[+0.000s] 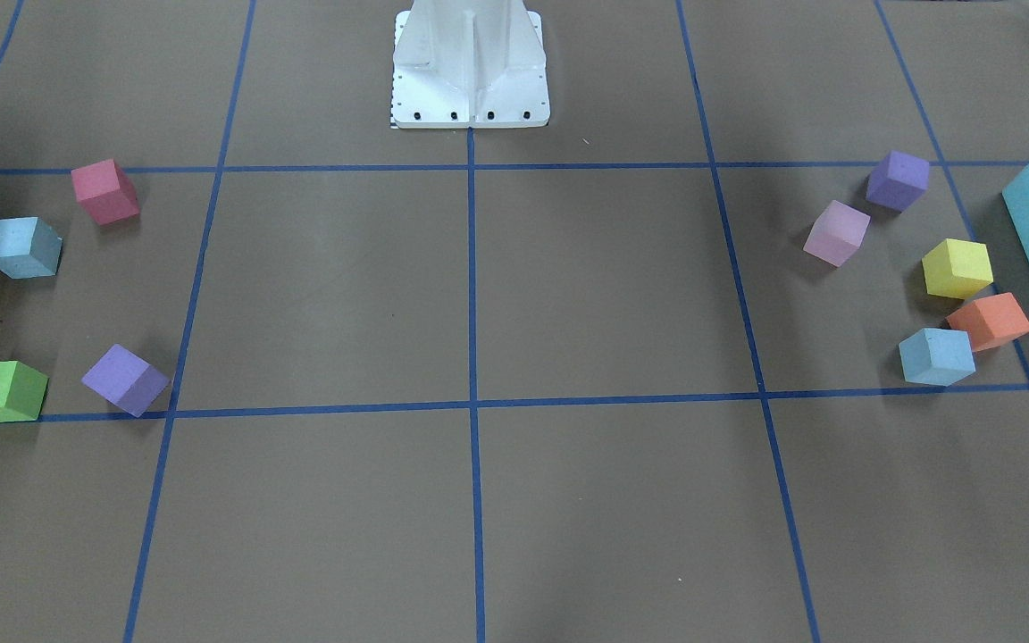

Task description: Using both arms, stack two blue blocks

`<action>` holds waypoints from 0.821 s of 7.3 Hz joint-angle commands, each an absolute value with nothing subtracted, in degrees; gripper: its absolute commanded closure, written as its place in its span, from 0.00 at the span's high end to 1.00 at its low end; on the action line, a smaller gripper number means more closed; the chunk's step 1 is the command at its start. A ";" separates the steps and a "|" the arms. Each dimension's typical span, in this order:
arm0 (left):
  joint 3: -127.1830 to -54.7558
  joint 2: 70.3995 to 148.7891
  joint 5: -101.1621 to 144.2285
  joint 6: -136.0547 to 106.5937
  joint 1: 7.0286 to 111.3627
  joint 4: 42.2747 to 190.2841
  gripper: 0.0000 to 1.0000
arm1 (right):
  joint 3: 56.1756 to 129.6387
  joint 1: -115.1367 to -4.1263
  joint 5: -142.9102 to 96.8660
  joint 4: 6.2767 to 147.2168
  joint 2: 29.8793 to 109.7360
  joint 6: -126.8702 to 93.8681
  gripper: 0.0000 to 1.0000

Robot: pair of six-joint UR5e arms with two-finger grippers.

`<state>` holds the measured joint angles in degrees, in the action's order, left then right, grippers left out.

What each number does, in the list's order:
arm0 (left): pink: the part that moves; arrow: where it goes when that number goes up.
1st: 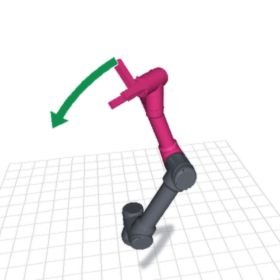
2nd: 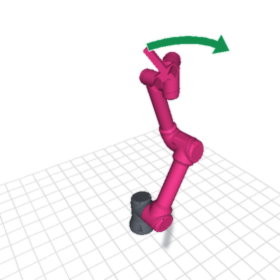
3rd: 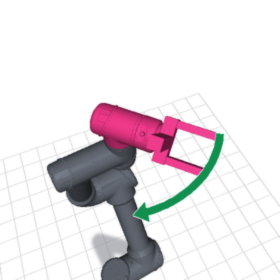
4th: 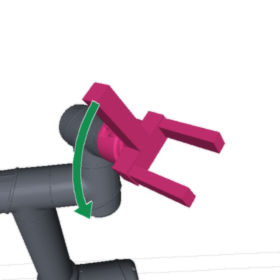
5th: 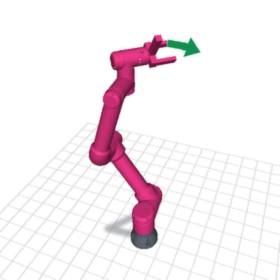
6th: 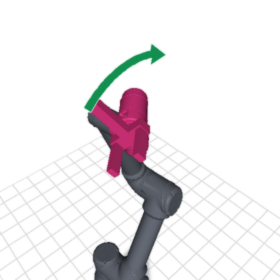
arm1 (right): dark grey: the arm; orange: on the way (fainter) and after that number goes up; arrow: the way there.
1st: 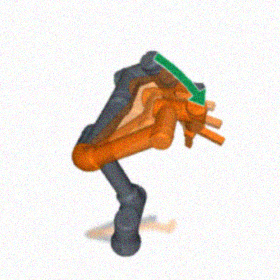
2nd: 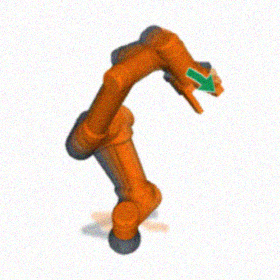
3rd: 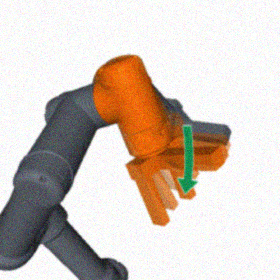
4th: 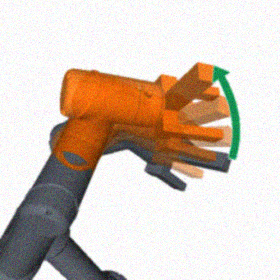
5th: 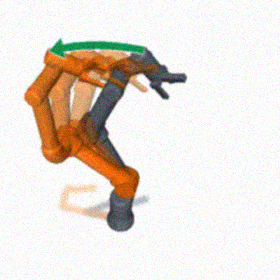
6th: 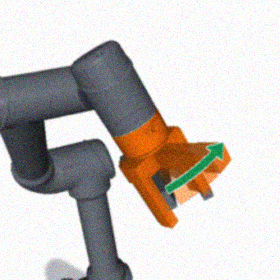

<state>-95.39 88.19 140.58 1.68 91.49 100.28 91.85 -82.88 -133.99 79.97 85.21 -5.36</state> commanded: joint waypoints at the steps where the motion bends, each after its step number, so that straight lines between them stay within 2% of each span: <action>1: -95.54 88.15 140.62 1.67 91.49 100.28 0.98 | 92.02 -82.88 -134.38 79.72 85.34 -6.06 1.00; 4: -95.71 88.15 140.63 1.67 91.49 100.28 0.98 | 93.25 -82.35 -135.17 75.43 85.51 -5.71 1.00; 6: -96.06 88.15 140.71 1.58 91.49 100.37 0.98 | 93.60 -79.29 -139.39 64.67 91.02 -6.05 1.00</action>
